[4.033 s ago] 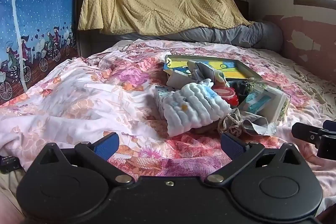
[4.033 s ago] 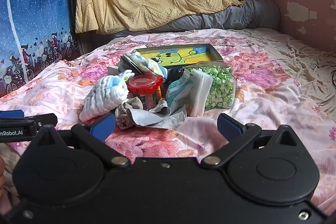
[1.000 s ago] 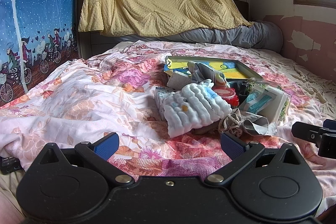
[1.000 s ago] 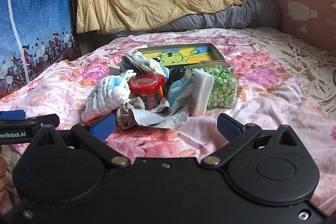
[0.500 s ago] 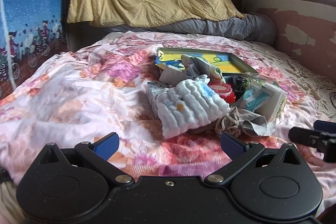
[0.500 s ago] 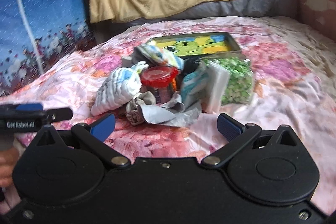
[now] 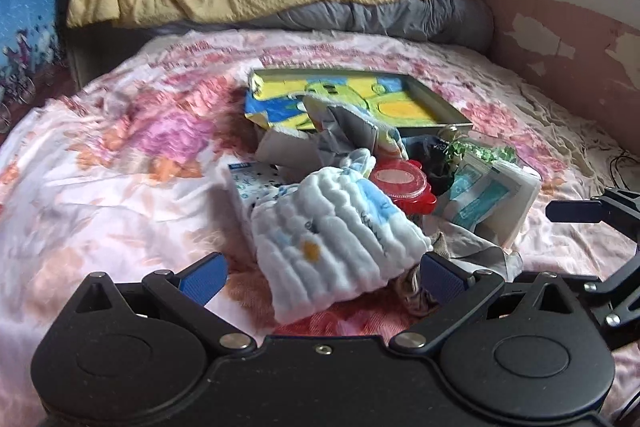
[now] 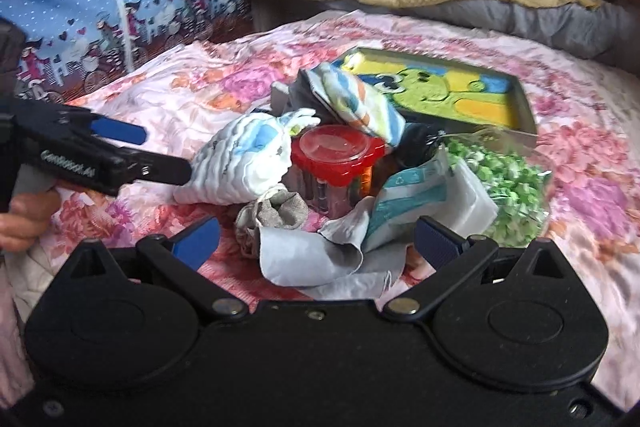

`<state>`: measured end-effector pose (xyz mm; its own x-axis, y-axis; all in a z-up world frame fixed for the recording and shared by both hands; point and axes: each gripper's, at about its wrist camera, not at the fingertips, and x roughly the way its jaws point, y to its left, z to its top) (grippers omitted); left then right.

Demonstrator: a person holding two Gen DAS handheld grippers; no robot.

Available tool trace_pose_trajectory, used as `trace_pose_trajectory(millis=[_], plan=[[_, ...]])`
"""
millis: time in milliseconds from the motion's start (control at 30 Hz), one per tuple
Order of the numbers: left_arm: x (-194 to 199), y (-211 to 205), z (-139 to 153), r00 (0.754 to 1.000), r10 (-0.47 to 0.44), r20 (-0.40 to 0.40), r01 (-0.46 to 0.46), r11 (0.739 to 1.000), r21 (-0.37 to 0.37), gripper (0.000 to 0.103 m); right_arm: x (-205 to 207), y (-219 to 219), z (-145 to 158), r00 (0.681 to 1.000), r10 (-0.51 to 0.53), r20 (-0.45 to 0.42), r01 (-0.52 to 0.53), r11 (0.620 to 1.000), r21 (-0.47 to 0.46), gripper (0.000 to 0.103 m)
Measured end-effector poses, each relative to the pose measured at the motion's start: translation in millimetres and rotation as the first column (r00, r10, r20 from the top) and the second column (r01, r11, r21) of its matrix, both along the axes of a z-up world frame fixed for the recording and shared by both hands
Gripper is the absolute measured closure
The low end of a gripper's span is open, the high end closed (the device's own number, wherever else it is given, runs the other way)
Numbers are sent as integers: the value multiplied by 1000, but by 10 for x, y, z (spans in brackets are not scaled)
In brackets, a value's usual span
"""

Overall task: Organize soft objects
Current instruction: 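Grasp the white quilted towel with the left tool while the right tool pinches its edge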

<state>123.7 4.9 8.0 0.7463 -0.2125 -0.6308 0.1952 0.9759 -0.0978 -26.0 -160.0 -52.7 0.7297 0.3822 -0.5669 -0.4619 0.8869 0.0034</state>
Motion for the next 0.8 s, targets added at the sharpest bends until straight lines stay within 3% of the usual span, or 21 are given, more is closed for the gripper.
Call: trace_pose_trajectory(millis=[367,500,667,800], plan=[[528,38,-152,981,-80,-175,62,992,-107,3,277,-39,-145,990,101,-101,-103,995,-17,1],[644,58,-208,969,-85,-230,46,984,-169,10,327,-46,-211,986,107,-127,-111,993,-32,11],[730,92,-227,956,-78,-282,14,974,-225,26,351,-25,-264,984,101,-145,-109,993,-50,29],[770,120,-243,944,-81,-321,-7,965,-263,50,345,4,-295,982,105,-158,-116,991,-67,42]])
